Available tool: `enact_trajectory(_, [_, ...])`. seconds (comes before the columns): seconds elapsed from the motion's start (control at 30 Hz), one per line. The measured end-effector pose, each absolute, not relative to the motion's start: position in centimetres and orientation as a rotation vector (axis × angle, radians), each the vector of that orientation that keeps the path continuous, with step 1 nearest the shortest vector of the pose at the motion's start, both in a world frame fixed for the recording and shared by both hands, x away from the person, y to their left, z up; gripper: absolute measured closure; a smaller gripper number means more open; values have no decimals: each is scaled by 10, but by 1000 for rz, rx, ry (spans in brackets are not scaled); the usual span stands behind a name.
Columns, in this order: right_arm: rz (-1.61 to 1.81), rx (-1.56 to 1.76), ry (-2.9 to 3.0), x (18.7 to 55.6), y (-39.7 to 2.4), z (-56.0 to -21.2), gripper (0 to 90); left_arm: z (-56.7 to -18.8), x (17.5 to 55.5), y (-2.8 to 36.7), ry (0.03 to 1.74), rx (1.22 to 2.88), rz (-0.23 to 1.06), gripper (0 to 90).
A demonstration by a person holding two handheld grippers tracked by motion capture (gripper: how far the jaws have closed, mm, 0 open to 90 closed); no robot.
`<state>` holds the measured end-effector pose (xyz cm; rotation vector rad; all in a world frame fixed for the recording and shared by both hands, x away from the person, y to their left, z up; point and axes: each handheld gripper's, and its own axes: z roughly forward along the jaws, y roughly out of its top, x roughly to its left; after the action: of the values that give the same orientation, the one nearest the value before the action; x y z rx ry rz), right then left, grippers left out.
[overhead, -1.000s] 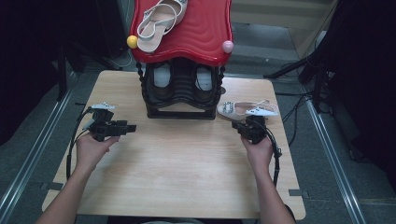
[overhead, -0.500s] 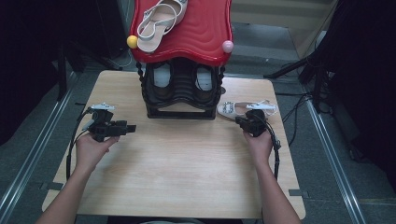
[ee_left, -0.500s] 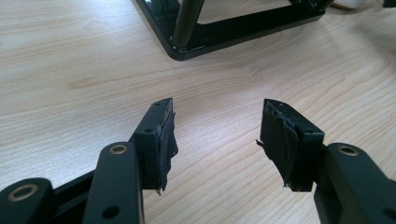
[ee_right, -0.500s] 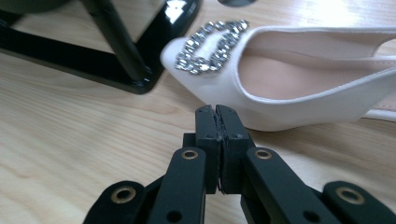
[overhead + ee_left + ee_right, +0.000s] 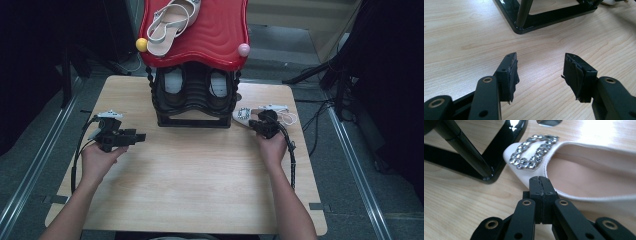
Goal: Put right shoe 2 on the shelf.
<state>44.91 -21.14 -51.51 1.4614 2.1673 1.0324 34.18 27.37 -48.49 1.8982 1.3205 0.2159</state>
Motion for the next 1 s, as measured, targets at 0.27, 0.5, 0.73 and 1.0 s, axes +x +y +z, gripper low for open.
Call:
enact_trajectory(0.27, [1058,1457,2138,461,-198,-516,900,-486,343,273,1315,1910,207,455])
enact_trajectory(0.5, [1084,1499,2148,458,-200,-513,900,-486,343,271,1306,1910,206,455])
enact_trajectory(0.73, [1117,1504,2139,442,-223,-486,900,-485,343,270,1304,1917,191,455])
enact_trajectory(1.0, [1119,1513,2070,430,-249,-464,900,-486,347,266,1292,1930,183,455])
